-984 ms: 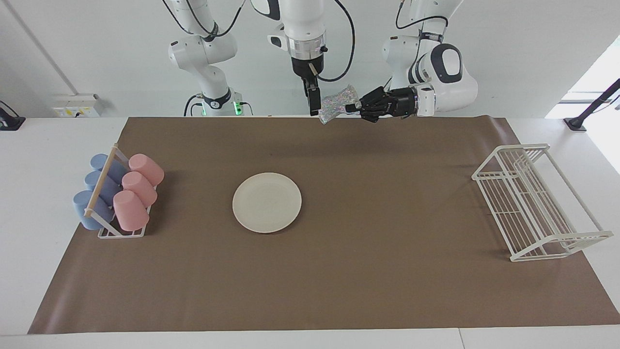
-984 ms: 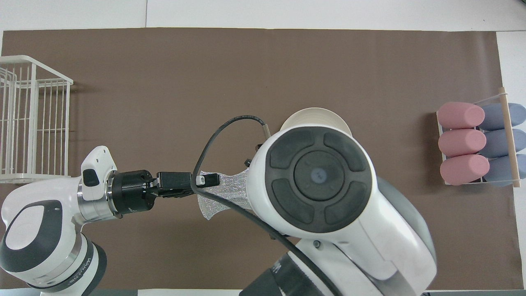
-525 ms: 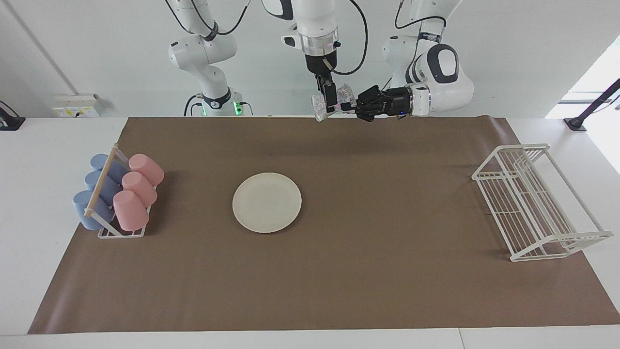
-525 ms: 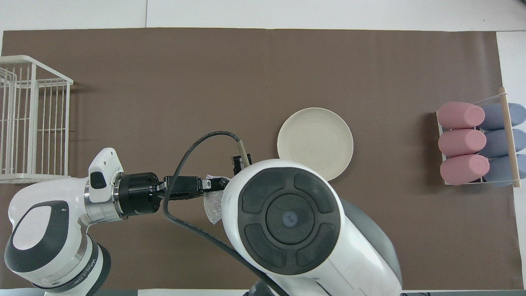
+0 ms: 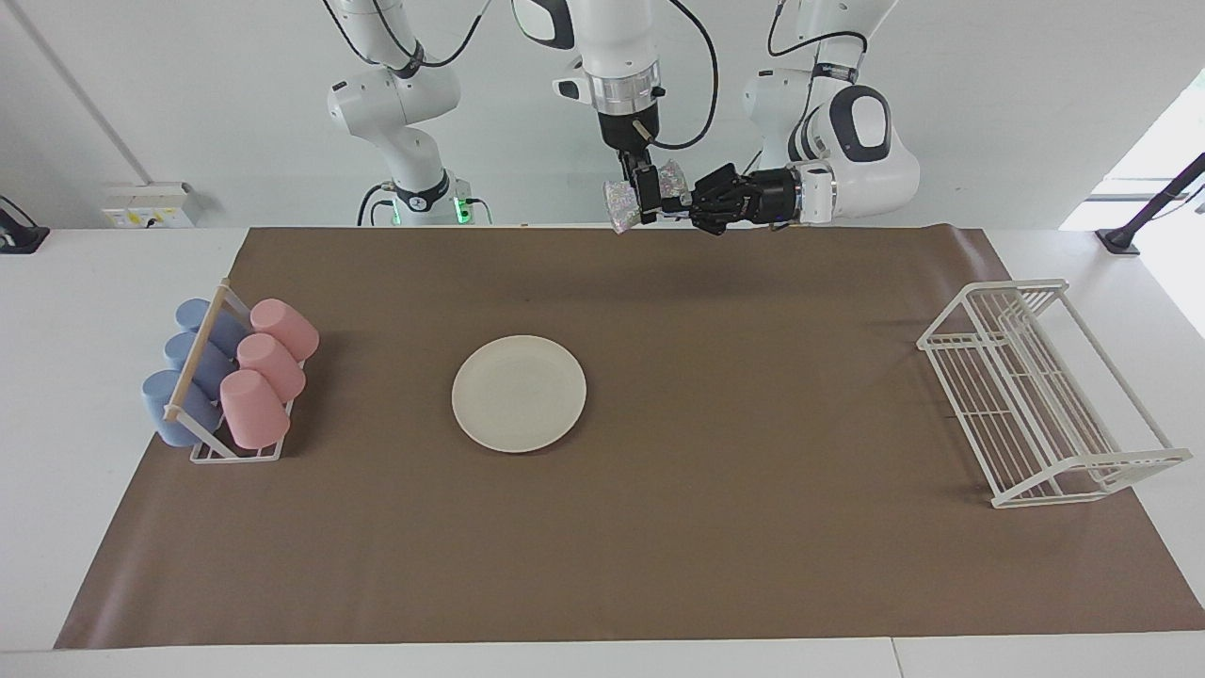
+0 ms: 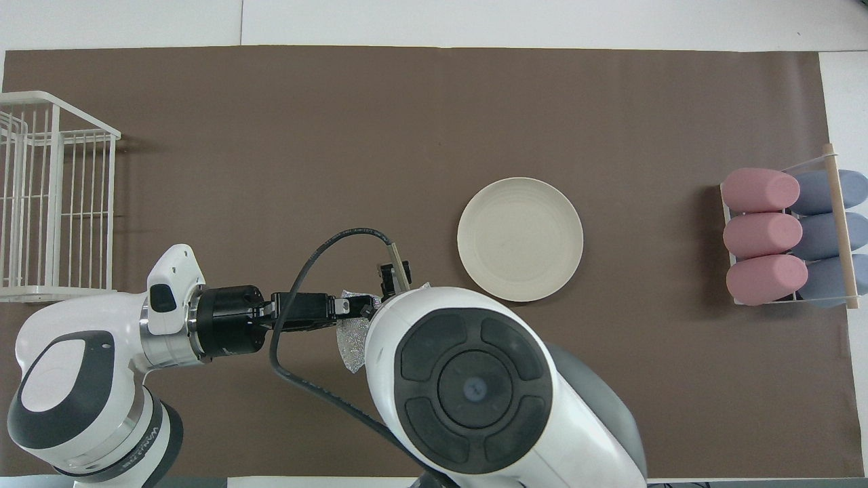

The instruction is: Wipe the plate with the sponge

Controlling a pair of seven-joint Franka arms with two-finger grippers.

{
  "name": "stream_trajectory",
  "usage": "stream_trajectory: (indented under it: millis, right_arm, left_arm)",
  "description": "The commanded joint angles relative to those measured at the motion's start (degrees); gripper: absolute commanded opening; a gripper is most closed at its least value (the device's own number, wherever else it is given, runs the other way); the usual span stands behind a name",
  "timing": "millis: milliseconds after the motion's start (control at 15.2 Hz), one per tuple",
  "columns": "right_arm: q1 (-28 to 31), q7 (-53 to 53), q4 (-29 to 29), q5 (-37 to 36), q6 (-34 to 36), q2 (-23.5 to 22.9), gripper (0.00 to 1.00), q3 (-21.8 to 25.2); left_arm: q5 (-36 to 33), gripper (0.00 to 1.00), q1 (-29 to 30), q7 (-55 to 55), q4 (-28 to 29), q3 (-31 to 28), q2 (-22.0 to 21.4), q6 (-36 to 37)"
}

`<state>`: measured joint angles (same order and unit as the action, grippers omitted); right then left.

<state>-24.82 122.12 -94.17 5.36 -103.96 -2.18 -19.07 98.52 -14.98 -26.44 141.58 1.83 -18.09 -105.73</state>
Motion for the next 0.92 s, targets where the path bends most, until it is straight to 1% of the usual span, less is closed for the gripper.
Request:
stream_trajectory:
  millis: [0, 66, 131, 197, 328, 656, 722, 787, 853]
  right_arm:
    - [0.92, 0.57, -2.07, 0.53, -0.81, 1.65, 0.50, -0.35]
    - [0.92, 0.48, -2.07, 0.53, -0.81, 1.65, 0.39, -0.26]
    - [0.92, 0.48, -2.07, 0.53, -0.72, 1.65, 0.22, -0.35]
    - [0.92, 0.40, -2.07, 0.61, -0.63, 1.56, 0.12, -0.35]
    - [0.92, 0.48, -2.07, 1.66, -0.37, 1.65, 0.00, -0.26]
    - [1.27, 0.57, -1.89, 3.51, -0.28, 1.74, 0.00, -0.09]
    - [1.36, 0.48, -1.89, 3.43, -0.28, 1.74, 0.00, -0.09]
    - [1.36, 0.57, -1.89, 3.43, -0.19, 1.74, 0.00, 0.00]
    - [1.45, 0.48, -1.89, 3.43, 0.16, 1.74, 0.00, 0.09]
  left_arm:
    - [0.27, 0.00, -0.93, -1.34, 0.71, -0.95, -0.28, 1.14]
    - [-0.25, 0.00, -0.93, -1.34, 0.71, -0.95, -0.28, 1.23]
    - [-0.34, 0.00, -0.84, -1.34, 0.71, -0.95, -0.28, 1.41]
    - [-0.43, 0.00, -0.75, -1.34, 0.63, -0.95, -0.28, 1.58]
    - [-0.61, 0.00, -0.75, -1.34, 0.63, -0.95, -0.28, 1.67]
    - [-2.10, 0.00, -1.19, -1.34, 0.28, -0.86, -0.28, 1.59]
    - [-3.15, 0.23, -1.19, -1.08, 0.01, -0.77, -0.28, 1.50]
    - [-4.03, 0.99, -1.19, -0.55, -0.51, -0.69, -0.28, 1.32]
    - [-4.12, 1.00, -1.19, -0.20, -0.52, -0.60, -0.28, 1.23]
